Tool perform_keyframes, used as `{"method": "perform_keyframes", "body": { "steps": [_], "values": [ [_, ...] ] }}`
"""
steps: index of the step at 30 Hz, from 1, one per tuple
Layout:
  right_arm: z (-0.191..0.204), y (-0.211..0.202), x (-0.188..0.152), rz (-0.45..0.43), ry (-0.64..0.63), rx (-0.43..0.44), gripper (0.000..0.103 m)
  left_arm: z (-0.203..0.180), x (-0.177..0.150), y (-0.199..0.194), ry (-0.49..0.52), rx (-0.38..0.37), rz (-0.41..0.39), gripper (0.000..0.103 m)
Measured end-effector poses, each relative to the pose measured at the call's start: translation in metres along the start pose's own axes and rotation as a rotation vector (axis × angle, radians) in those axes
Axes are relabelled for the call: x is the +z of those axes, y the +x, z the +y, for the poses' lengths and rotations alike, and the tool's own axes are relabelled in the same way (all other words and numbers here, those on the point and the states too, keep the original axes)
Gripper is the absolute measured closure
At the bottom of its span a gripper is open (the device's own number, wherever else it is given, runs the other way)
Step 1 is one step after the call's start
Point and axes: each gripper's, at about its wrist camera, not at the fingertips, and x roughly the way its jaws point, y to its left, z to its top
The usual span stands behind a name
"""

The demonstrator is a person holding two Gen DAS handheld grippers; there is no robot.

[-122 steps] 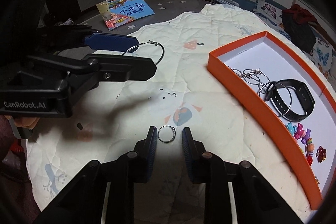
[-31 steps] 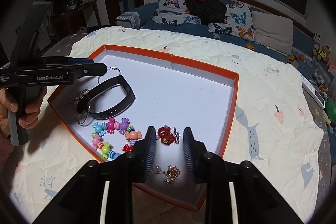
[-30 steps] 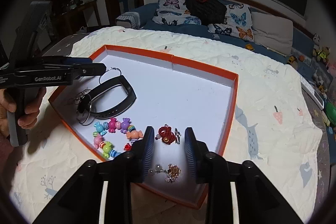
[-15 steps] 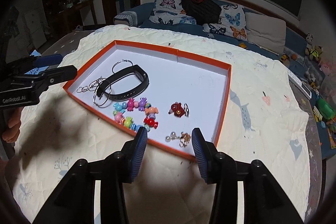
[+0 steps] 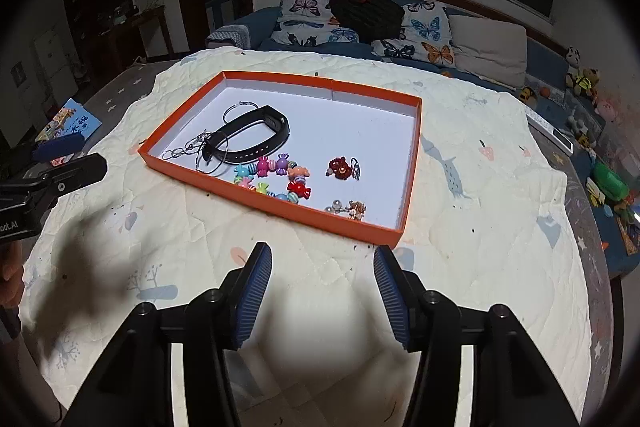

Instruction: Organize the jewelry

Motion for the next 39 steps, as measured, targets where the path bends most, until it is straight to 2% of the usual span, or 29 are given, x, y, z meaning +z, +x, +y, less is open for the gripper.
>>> {"method": "perform_keyframes", "body": {
  "steps": [14,39],
  "values": [
    [0.012,-0.01,-0.015,0.005,-0.019,-0.006,0.044,0.004,-0.024,-0.014,0.002,0.063,0.029,0.013],
    [0.014,-0.015,-0.022,0.005,-0.015,0.0,0.043,0.002,-0.039,-0.013,0.018,0.084,0.07,0.013]
  ]
}}
